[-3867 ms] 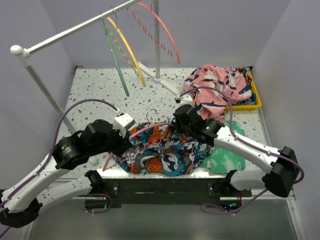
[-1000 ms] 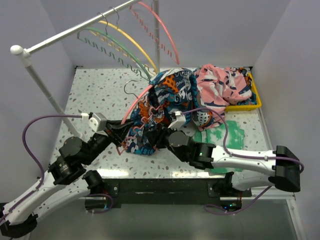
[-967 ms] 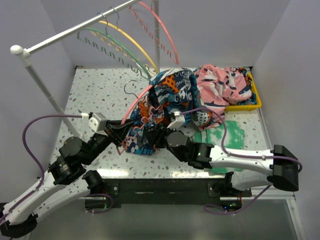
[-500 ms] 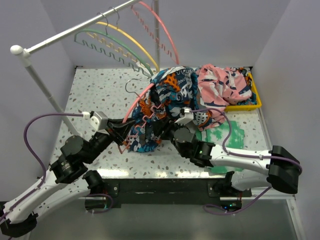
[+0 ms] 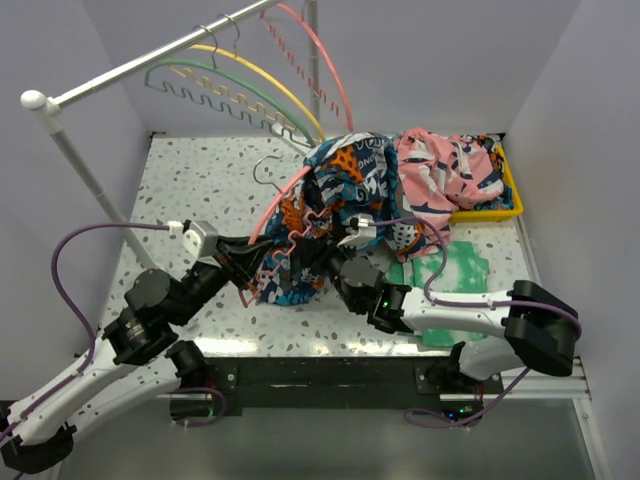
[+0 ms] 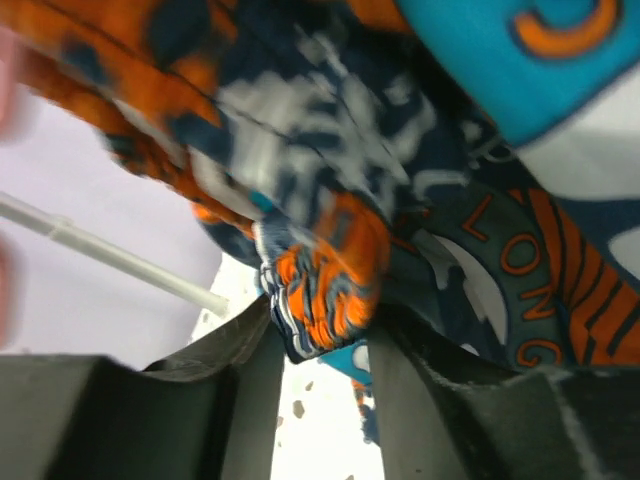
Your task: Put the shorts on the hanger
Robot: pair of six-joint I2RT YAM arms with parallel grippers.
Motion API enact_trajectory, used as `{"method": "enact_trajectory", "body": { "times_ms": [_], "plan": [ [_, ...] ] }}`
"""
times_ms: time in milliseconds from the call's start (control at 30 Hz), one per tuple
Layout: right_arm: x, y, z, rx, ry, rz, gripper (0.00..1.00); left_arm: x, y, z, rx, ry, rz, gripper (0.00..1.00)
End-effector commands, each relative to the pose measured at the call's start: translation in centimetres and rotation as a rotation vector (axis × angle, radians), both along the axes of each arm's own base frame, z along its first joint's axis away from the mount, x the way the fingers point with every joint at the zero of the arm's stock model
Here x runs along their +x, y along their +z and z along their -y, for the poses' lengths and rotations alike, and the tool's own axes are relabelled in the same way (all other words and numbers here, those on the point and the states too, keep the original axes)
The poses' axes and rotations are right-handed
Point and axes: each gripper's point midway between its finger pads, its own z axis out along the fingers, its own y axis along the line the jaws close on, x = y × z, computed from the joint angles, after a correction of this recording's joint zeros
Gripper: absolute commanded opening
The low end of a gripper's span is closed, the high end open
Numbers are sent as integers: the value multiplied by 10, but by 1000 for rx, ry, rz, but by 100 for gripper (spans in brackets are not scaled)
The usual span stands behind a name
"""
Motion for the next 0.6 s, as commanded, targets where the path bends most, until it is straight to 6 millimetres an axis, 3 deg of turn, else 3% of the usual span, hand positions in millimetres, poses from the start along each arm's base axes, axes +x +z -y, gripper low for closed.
{"method": "enact_trajectory", "body": {
  "times_ms": [0, 67, 100, 200, 333, 433, 467, 533, 567],
  "plan": [
    [9, 18, 16, 121, -111, 15, 35, -8, 58, -13, -188, 9, 109, 0],
    [9, 6, 26, 94, -135, 6, 28, -8, 61, -18, -203, 27, 113, 0],
    [8, 6, 29, 87, -141, 5, 15, -8, 61, -19, -206, 31, 114, 0],
    [7, 0, 41, 36, -171, -16, 0, -9, 65, -20, -236, 28, 120, 0],
    [0, -2, 45, 6, -154, -54, 0, -9, 74, -19, -304, 20, 127, 0],
    [-19, -18, 40, -76, -106, -102, 0, -7, 85, -19, -382, 19, 131, 0],
    [-30, -31, 39, -123, -83, -133, 0, -8, 94, -19, -430, 8, 143, 0],
    [-46, -36, 32, -161, -41, -149, 0, -6, 95, -16, -468, 4, 141, 0],
    [-65, -46, 26, -218, 2, -159, 0, -3, 94, -12, -484, -2, 133, 0]
  ]
}}
